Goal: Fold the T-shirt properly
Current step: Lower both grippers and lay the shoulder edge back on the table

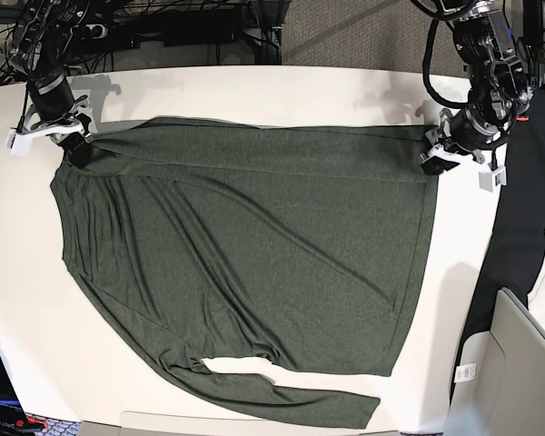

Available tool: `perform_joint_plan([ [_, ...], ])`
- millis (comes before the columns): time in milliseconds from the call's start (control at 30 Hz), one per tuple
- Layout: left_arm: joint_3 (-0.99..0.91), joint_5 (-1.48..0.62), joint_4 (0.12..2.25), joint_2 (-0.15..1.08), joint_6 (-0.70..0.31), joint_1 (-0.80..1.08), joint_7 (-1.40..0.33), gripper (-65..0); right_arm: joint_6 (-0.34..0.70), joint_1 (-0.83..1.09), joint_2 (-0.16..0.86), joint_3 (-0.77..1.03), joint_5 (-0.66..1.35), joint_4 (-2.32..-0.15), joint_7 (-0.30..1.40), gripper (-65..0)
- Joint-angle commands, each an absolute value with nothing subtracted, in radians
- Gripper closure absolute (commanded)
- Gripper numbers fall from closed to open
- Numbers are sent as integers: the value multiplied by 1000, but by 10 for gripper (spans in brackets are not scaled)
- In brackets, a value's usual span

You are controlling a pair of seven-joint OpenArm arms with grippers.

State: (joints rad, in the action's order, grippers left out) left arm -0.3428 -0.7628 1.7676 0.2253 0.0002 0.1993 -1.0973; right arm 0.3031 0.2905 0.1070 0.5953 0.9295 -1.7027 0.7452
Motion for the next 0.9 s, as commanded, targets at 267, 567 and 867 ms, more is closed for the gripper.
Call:
perform_joint_plan([
  [267, -420, -776, 1802, 231, -4, 289, -1161, -224, 315, 302, 119, 601, 947, -1727, 723, -108],
  [567, -421, -851, 1797, 228, -4, 303, -1194, -291, 315, 300, 117, 601, 949, -1727, 723, -108],
  [867, -420, -854, 1696, 171, -4, 275, -1188, -301, 315, 312, 117, 601, 952, -1735, 723, -108],
])
